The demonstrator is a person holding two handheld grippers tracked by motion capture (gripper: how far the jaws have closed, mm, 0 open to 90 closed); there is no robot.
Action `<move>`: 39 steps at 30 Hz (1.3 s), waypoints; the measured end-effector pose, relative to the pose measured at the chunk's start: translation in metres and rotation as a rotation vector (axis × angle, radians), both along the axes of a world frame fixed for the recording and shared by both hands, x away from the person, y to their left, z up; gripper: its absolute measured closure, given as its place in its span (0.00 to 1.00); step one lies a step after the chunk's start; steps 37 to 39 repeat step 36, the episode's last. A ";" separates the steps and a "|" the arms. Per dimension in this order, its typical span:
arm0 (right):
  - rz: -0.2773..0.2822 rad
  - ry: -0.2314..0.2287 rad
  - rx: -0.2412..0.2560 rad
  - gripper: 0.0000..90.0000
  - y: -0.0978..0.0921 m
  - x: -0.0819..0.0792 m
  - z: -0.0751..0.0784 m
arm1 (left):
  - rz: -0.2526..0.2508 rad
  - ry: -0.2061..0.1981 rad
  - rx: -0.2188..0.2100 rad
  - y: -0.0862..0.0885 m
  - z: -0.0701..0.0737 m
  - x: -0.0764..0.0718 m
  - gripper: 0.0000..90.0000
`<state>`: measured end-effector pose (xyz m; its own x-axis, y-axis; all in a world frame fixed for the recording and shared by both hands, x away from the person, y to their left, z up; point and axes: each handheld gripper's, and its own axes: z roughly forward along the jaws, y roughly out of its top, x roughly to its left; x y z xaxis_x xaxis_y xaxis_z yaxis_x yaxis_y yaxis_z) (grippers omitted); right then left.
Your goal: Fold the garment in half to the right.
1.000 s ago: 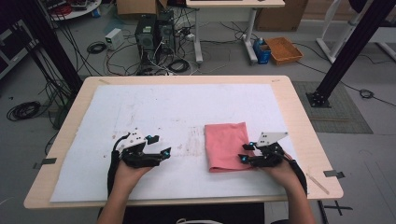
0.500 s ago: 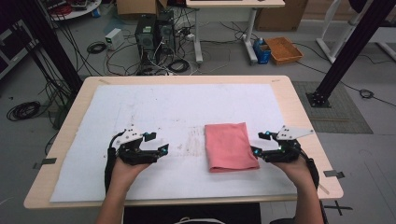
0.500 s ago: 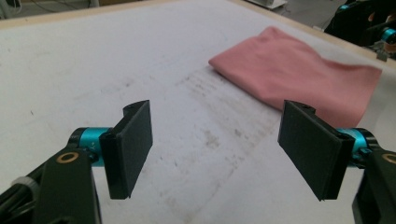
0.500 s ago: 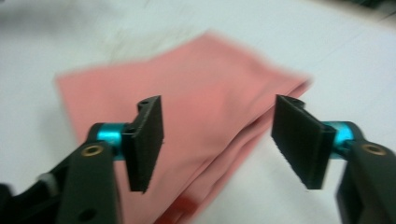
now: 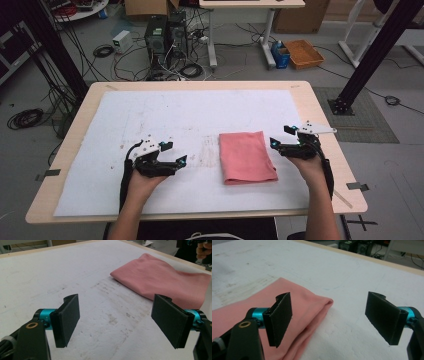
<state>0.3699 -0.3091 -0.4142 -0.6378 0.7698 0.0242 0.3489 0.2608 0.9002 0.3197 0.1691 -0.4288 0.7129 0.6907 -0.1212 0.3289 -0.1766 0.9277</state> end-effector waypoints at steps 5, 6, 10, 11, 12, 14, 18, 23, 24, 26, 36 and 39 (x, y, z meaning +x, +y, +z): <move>-0.009 0.022 -0.030 0.23 0.004 0.001 -0.006 | 0.005 -0.028 -0.022 0.006 0.007 -0.001 0.25; -0.007 0.024 -0.029 0.23 0.004 0.001 -0.007 | 0.007 -0.035 -0.028 0.008 0.009 -0.002 0.25; -0.021 0.035 -0.025 0.23 0.003 0.000 -0.012 | 0.005 -0.047 -0.032 0.008 0.013 -0.003 0.25; -0.022 0.040 -0.017 0.23 0.002 0.000 -0.013 | 0.002 -0.048 -0.032 0.008 0.013 -0.003 0.25; -0.023 0.045 -0.015 0.23 0.001 0.000 -0.014 | 0.002 -0.048 -0.030 0.007 0.013 -0.003 0.25; -0.032 0.042 -0.015 0.23 0.000 0.000 -0.015 | -0.003 -0.044 -0.021 0.006 0.012 -0.002 0.25; -0.033 0.043 -0.012 0.23 0.000 0.000 -0.015 | -0.002 -0.039 -0.015 0.006 0.011 -0.002 0.25; -0.031 0.043 -0.020 0.23 0.002 0.002 -0.015 | 0.004 -0.034 -0.009 0.008 0.009 -0.002 0.25; -0.030 0.046 -0.017 0.23 0.002 0.002 -0.015 | 0.006 -0.031 -0.011 0.007 0.008 -0.002 0.25; -0.029 0.045 -0.019 0.23 0.002 0.002 -0.015 | 0.005 -0.028 -0.006 0.007 0.007 -0.001 0.25; -0.035 0.052 -0.022 0.23 0.002 0.004 -0.016 | 0.001 -0.015 0.006 0.005 0.003 0.000 0.25; -0.035 0.052 -0.022 0.23 0.002 0.004 -0.016 | 0.001 -0.015 0.006 0.005 0.003 0.000 0.25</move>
